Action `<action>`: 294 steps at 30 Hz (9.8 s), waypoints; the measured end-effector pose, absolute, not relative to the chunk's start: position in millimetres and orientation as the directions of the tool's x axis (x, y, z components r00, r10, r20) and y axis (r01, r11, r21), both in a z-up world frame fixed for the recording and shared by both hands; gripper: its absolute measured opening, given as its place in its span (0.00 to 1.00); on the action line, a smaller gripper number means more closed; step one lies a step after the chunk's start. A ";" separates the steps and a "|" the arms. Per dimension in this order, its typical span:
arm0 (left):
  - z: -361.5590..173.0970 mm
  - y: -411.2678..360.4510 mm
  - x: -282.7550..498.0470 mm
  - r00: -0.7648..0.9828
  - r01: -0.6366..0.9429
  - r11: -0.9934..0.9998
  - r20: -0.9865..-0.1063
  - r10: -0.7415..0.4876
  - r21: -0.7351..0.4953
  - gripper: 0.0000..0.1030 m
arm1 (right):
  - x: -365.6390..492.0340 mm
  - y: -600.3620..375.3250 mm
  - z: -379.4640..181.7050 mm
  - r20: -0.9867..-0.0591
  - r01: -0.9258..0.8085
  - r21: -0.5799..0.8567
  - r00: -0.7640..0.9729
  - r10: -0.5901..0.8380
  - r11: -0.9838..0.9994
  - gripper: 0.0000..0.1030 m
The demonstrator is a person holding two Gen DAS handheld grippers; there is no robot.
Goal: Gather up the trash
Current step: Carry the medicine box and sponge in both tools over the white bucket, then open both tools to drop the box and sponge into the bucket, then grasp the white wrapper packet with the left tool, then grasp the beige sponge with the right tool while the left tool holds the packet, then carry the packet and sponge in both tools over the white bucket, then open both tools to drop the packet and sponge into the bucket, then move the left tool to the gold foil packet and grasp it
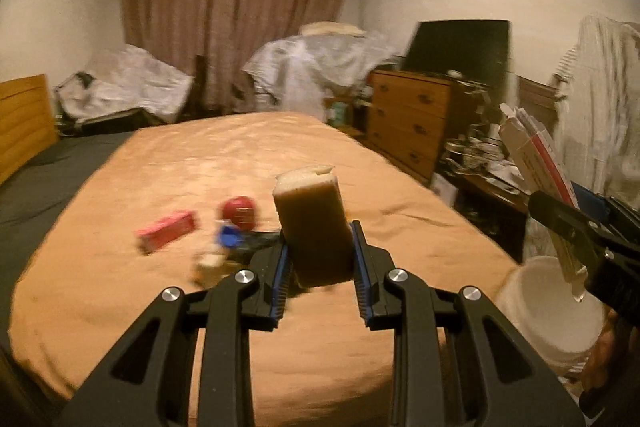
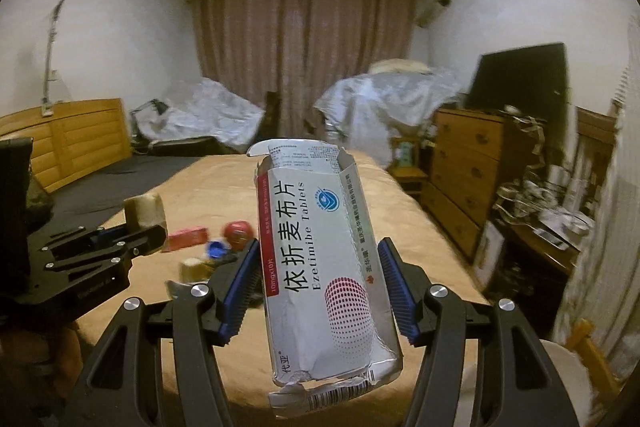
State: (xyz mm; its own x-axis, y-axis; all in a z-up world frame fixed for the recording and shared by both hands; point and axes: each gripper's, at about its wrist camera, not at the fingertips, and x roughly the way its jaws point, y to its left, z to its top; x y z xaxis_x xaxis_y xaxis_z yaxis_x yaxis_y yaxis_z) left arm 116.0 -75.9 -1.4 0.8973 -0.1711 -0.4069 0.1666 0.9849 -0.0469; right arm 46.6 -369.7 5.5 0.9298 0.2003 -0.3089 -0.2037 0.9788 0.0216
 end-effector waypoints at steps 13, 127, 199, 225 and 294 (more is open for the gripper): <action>-20.9 -241.9 142.4 0.697 0.524 0.845 -0.516 -0.497 -0.107 0.26 | 23.2 -594.5 -6.6 -0.512 0.078 -0.005 0.856 -0.070 0.997 0.59; -165.3 36.0 246.4 0.587 0.248 0.968 -0.800 -0.119 0.038 0.31 | 206.0 -297.7 -195.8 -0.722 -0.443 0.287 0.483 0.496 0.849 0.78; -16.7 -5.8 118.9 0.902 -0.024 0.999 -0.431 0.010 -0.027 0.31 | 72.9 -265.6 -20.5 -0.329 -0.365 0.017 0.877 0.350 0.931 0.40; 0.0 -239.1 131.6 0.785 0.444 0.895 -0.468 -0.406 -0.033 0.31 | 9.4 -555.6 5.2 -0.421 0.021 -0.032 0.907 -0.032 0.999 0.40; -114.1 -103.9 217.3 0.562 0.257 0.947 -0.768 -0.307 -0.191 0.62 | 94.3 -473.9 -78.4 -0.650 -0.326 0.170 0.672 0.355 0.930 0.61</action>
State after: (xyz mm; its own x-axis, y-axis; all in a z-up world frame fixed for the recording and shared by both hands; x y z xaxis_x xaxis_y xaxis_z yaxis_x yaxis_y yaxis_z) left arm 217.3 -103.9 -114.0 0.5618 -0.3069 -0.7682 0.2570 0.9474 -0.1906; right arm 94.3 -473.9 -78.4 0.6722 0.3546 -0.6499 -0.3259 0.9299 0.1703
